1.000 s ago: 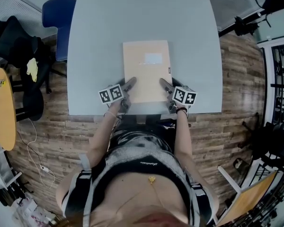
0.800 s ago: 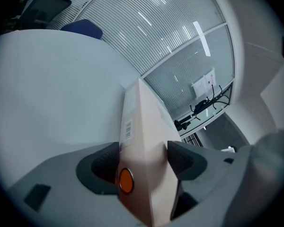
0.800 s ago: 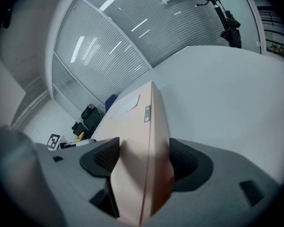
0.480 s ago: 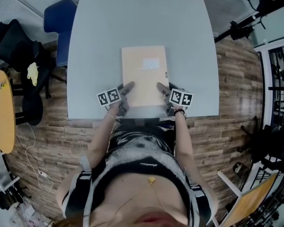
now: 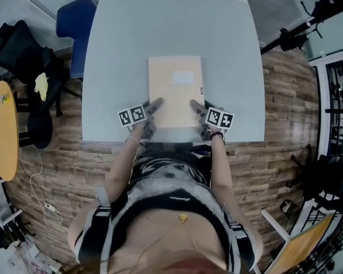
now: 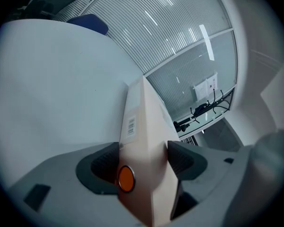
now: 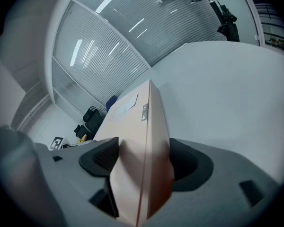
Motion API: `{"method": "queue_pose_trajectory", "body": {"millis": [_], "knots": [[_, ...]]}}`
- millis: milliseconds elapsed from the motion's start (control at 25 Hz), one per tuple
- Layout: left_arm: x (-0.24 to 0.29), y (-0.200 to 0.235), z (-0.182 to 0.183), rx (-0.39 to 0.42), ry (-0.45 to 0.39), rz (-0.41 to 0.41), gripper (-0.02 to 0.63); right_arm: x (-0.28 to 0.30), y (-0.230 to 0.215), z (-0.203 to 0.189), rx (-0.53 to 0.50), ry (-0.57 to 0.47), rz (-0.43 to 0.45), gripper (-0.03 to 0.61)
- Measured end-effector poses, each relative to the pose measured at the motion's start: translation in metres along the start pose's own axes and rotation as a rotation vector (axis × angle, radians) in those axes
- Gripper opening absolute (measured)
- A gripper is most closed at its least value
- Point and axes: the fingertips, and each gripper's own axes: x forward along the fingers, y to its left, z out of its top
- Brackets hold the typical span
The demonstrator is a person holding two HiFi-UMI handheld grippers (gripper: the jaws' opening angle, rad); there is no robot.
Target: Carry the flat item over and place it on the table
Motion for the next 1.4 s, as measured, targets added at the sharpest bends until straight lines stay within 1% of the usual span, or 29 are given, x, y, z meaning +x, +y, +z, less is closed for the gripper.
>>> {"method": "queue_pose_trajectory", "body": {"millis": [1040, 1400], "knots": [[0.0002, 0.0001, 0.0005, 0.000, 0.002, -0.001, 0.310, 0.0007, -0.0003, -0.0001, 0.015, -0.003, 0.012, 0.337], [-0.0002, 0.0007, -0.0002, 0.001, 0.002, 0.002, 0.310, 0.0012, -0.0014, -0.0019, 0.037, 0.002, 0.023, 0.342]]}}
